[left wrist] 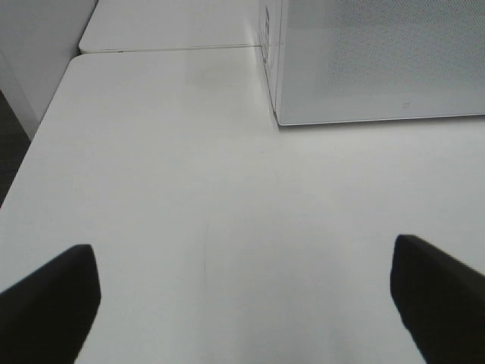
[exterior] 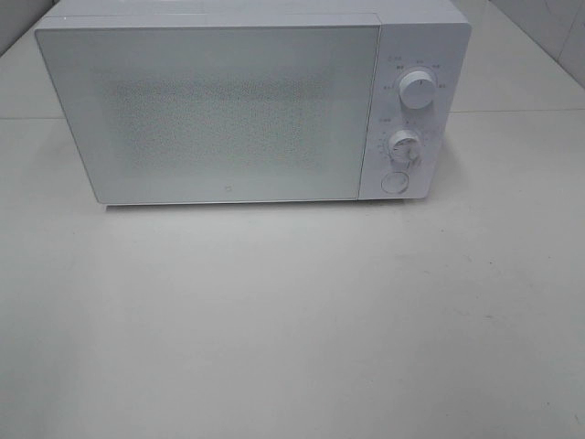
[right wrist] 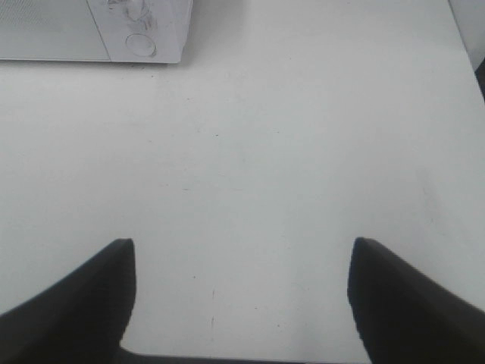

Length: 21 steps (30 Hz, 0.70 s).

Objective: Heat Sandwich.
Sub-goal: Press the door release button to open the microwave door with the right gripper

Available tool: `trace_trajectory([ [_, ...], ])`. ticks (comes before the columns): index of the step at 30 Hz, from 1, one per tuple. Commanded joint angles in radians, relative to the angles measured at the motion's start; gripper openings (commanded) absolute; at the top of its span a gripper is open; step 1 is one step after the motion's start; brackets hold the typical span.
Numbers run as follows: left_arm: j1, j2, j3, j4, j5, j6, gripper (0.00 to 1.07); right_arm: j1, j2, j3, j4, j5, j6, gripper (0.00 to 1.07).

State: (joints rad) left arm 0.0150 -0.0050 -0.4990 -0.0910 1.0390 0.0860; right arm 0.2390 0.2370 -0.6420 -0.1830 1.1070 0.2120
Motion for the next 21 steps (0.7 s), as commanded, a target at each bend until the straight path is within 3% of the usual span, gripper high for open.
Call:
trace_trajectory([
  [1,0.002,-0.026,0.003,-0.003,-0.003,0.002,0.98,-0.049,-0.067,0.027,0.031,0.0,-0.05,0.75],
  [11,0.002,-0.026,0.003,-0.003,-0.003,0.002,0.98,-0.148,-0.243,0.135,0.061,-0.063,-0.06,0.75],
  [21,0.002,-0.026,0.003,-0.003,-0.003,0.002,0.98,-0.169,-0.268,0.135,0.065,-0.063,-0.071,0.75],
])
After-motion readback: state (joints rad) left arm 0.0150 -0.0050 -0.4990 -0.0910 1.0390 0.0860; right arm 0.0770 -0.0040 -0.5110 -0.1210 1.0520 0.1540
